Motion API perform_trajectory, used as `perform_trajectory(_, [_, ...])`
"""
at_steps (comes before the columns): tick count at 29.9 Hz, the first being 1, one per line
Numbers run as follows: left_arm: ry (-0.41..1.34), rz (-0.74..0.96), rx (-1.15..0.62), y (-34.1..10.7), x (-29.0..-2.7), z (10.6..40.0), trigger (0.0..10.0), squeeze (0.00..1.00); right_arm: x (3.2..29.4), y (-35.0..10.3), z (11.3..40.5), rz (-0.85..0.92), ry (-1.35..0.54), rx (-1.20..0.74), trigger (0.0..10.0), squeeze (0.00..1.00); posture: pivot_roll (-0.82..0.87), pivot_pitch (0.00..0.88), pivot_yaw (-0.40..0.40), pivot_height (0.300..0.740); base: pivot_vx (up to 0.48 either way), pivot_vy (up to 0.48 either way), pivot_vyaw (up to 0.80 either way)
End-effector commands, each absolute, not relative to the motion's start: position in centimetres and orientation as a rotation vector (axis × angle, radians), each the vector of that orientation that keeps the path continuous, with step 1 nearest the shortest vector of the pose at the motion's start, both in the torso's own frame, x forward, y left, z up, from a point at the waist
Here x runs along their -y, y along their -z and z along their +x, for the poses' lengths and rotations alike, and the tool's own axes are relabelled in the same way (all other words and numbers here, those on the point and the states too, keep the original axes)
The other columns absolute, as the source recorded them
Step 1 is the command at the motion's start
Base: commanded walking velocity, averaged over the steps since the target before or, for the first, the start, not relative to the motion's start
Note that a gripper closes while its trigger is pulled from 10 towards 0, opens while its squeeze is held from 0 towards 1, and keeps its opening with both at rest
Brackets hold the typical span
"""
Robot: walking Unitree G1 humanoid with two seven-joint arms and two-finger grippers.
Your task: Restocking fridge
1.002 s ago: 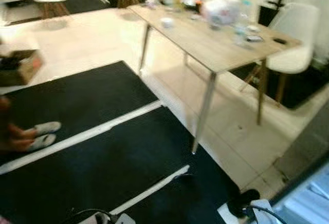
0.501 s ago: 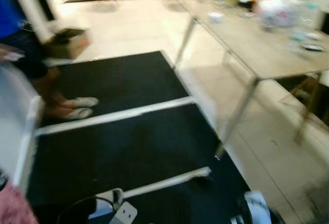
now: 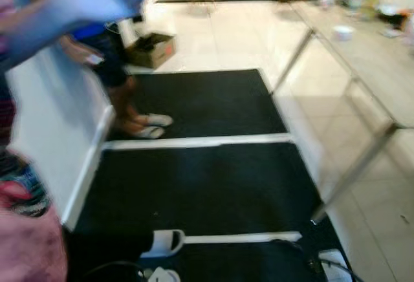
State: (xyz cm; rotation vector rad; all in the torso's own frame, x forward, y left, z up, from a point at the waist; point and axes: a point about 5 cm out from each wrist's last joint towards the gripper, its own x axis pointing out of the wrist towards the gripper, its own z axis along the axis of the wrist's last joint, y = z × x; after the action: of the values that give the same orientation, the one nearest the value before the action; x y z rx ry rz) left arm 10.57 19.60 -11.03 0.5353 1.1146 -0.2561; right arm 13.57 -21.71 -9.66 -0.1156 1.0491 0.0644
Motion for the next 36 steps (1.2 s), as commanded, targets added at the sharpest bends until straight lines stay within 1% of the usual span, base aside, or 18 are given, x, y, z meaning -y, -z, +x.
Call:
perform_trajectory(1, [0.267,0.518,-1.098,11.0,-19.0,10.7,10.0,0.24,22.4,9.7,12.9,-0.124,-0.043,-1.065,10.0,0.0,0.0,0.0,-0.056,0.74,0.0,0.0,0.8])
perform_trajectory(10, [0.268,0.523,-1.101,11.0,-19.1,10.7,10.0,0.25,22.4,9.7,13.0,-0.121,-0.036,-1.064,10.0,0.0,0.0,0.0,-0.052,0.74,0.0,0.0,0.74])
perform_trajectory(14, [0.267,0.525,-1.1,11.0,-19.2,10.7,10.0,0.25,22.6,9.7,13.1,-0.085,0.002,-1.052,10.0,0.0,0.0,0.0,-0.049,0.74,0.0,0.0,0.0])
perform_trajectory(15, [0.266,0.525,-1.099,11.0,-19.2,10.7,10.0,0.26,22.8,9.6,13.2,-0.045,0.042,-1.039,10.0,0.0,0.0,0.0,-0.045,0.74,0.0,0.0,0.0])
perform_trajectory(16, [0.266,0.525,-1.099,11.0,-19.2,10.7,10.0,0.26,22.8,9.6,13.2,-0.045,0.042,-1.039,10.0,0.0,0.0,0.0,-0.045,0.74,0.0,0.0,0.0])
perform_trajectory(18, [0.26,0.518,-1.095,11.0,-19.3,10.7,10.0,0.25,23.3,9.4,13.4,0.029,0.124,-1.016,10.0,0.0,-0.01,0.0,-0.038,0.74,0.0,0.0,0.0])
perform_trajectory(22, [0.25,0.506,-1.09,11.0,-19.3,10.7,10.0,0.26,23.7,9.3,13.3,0.077,0.183,-1.003,10.0,0.0,-0.01,0.0,-0.033,0.74,0.0,0.0,0.0])
perform_trajectory(29, [0.251,0.511,-1.069,10.9,-19.4,10.8,10.0,0.28,23.7,9.4,13.1,0.09,0.203,-1.002,10.0,0.0,-0.02,0.0,-0.027,0.74,0.0,0.0,0.0])
perform_trajectory(36, [0.248,0.509,-1.068,10.9,-19.4,10.9,10.0,0.28,23.9,9.3,13.2,0.094,0.208,-0.998,10.0,0.0,-0.02,0.0,-0.031,0.74,0.37,0.0,0.0])
